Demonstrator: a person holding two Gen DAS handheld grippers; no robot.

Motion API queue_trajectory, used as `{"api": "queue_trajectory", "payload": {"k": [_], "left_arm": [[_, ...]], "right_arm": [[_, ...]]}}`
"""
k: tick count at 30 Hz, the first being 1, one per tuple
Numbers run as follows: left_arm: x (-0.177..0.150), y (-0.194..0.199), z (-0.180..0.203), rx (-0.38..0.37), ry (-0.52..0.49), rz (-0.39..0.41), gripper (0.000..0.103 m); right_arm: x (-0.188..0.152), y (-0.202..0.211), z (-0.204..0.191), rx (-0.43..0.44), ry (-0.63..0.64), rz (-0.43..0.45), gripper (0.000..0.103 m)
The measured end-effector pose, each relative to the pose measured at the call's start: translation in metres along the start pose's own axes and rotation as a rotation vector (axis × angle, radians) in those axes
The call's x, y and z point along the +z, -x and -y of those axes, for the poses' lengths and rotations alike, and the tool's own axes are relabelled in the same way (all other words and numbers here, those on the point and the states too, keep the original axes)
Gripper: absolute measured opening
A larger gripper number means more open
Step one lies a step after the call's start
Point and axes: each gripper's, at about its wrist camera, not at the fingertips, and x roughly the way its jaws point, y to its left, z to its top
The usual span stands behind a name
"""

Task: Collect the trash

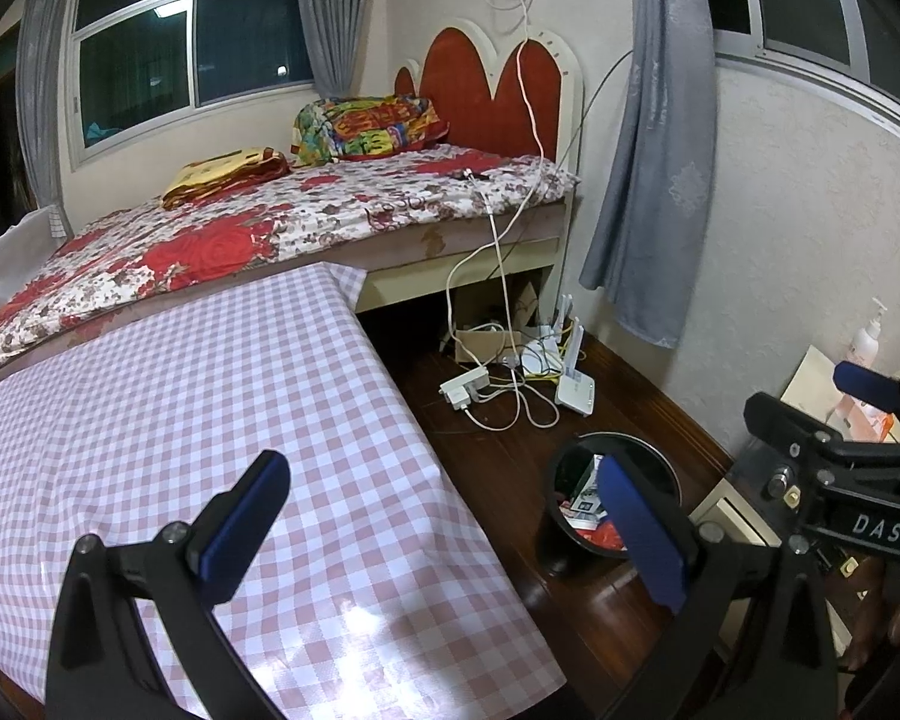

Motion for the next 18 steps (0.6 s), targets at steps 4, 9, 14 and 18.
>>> {"api": "queue_trajectory", "payload": {"k": [4, 9, 14, 18], "left_arm": [[-0.0005, -0.0011, -0.0014, -0.002, -0.001, -0.004, 0.103], [-0.0015, -0.0008, -0.0004, 0.000, -0.019, 0.006, 0.103], [-0.0011, -0.0008, -0.0006, -0.026, -0.040, 0.015, 0.103], [-0.0008, -0.0031, -0.0004, -0.030, -0.046, 0.003, 0.103]], "right_arm": [[0.0002, 0.0001, -0.0003, 0.000, 0.000, 0.000, 0.103], [0.0003, 0.0002, -0.0005, -0.001, 0.000, 0.000, 0.103], [0.0006, -0.0009, 0.0004, -0.001, -0.001, 0.000, 0.103], [-0.0031, -0.0014, 0.0013, 0.001, -0.002, -0.004, 0.103]]}}
